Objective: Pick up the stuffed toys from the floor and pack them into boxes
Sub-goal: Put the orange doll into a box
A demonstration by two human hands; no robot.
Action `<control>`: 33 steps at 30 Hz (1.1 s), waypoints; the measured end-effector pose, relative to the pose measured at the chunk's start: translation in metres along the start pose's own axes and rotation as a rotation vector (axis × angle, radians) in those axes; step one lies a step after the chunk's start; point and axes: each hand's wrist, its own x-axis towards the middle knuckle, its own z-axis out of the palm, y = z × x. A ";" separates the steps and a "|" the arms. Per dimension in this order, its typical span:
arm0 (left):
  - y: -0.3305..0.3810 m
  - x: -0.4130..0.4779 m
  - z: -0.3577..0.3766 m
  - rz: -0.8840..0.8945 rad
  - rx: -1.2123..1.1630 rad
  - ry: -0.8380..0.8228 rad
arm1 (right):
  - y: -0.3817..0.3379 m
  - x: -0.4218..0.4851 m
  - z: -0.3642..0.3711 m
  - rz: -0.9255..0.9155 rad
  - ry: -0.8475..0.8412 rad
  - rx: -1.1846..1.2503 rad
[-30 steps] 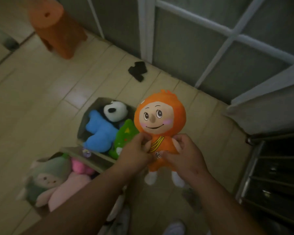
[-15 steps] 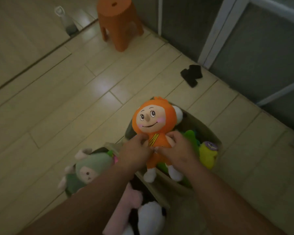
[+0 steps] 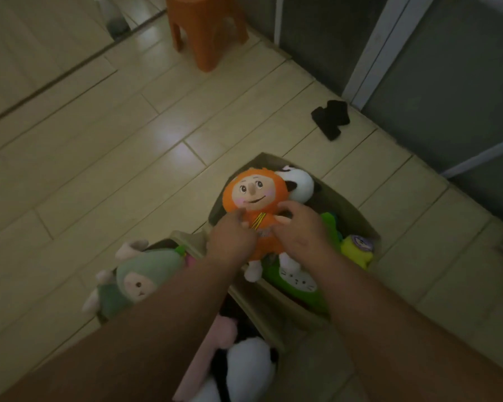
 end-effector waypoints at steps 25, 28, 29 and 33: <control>0.147 -0.225 -0.118 0.410 -0.045 0.010 | -0.106 -0.218 -0.179 -0.148 0.237 0.111; 0.169 -0.267 -0.128 0.451 -0.032 0.014 | -0.115 -0.261 -0.206 -0.178 0.273 0.142; 0.174 -0.282 -0.131 0.463 -0.030 0.013 | -0.117 -0.276 -0.214 -0.186 0.280 0.154; 0.186 -0.343 -0.151 0.491 -0.007 -0.003 | -0.131 -0.330 -0.243 -0.167 0.317 0.144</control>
